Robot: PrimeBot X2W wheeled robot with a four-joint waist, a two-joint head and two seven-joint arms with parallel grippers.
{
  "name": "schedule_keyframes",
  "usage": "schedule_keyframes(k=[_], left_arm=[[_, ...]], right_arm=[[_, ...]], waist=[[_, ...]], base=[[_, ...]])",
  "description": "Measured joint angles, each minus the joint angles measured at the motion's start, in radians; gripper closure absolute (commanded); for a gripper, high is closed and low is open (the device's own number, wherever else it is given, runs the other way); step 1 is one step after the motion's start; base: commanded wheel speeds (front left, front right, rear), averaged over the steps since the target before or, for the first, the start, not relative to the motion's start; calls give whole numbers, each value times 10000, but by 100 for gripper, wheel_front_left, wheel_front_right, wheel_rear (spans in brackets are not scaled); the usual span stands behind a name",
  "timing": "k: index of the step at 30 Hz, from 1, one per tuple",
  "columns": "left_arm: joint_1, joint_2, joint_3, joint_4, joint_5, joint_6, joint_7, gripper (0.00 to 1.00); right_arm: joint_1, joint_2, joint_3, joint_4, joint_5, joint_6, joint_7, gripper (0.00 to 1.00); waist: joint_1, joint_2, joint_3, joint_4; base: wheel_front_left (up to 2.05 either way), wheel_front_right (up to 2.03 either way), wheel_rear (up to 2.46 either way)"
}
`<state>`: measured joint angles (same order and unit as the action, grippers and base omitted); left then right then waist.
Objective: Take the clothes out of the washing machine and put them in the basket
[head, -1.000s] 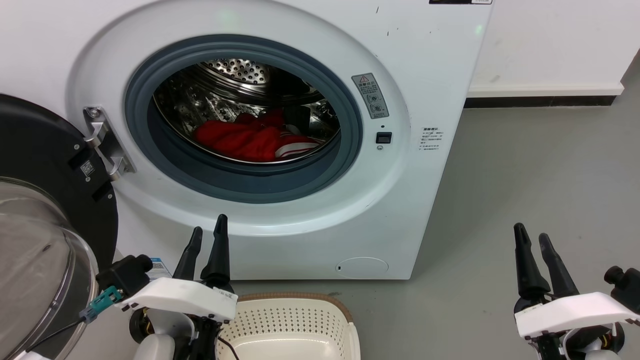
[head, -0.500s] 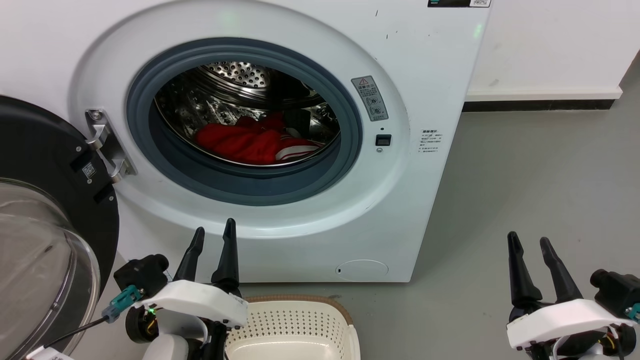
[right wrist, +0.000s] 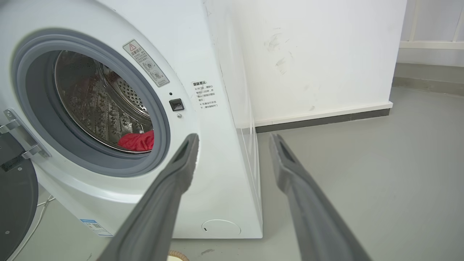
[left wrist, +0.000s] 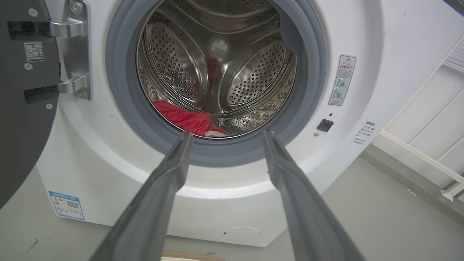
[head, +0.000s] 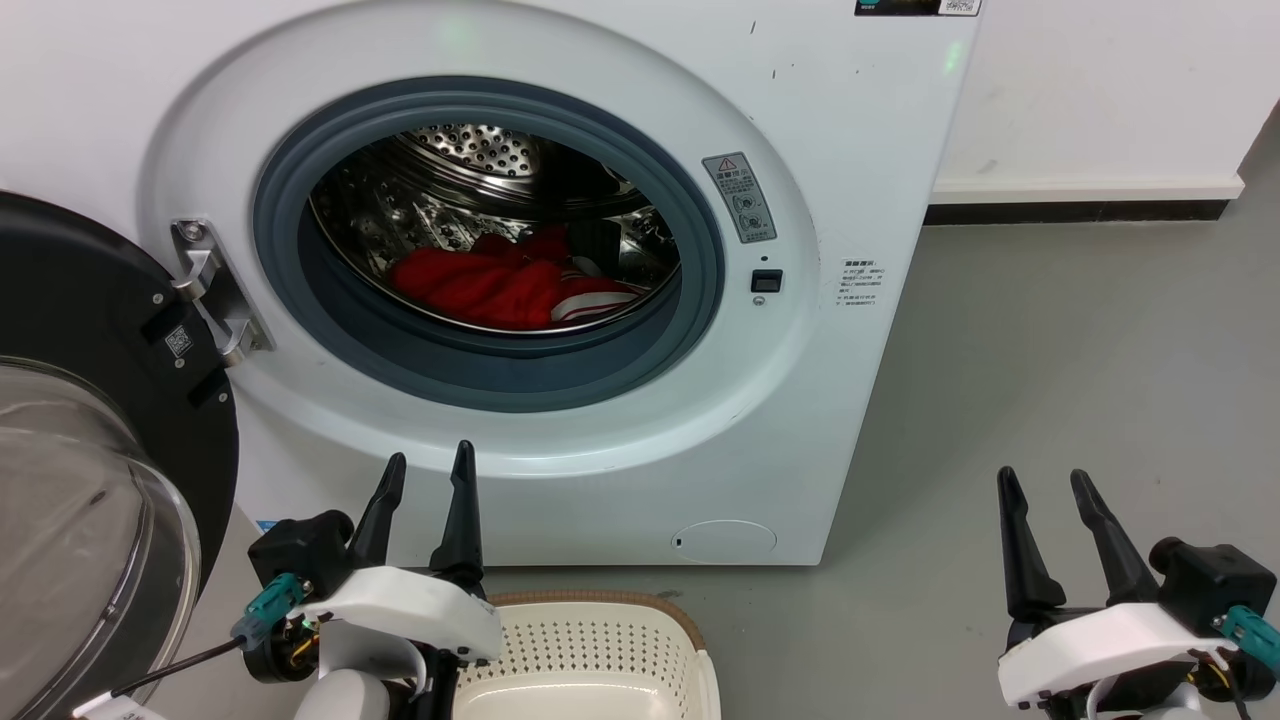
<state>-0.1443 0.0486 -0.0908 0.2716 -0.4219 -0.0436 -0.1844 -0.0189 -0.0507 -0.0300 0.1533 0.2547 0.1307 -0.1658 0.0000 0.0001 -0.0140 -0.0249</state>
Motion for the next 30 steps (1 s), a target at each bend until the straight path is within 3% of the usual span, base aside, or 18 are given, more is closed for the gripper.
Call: schedule_keyframes(k=[30], left_arm=[[-34,4,-159,48,2278,330,-577,0]], right_arm=[[69,0,180,-130,-2347,2,-291,0]], waist=[[0,0,77,-1]], base=[[0,0,0]])
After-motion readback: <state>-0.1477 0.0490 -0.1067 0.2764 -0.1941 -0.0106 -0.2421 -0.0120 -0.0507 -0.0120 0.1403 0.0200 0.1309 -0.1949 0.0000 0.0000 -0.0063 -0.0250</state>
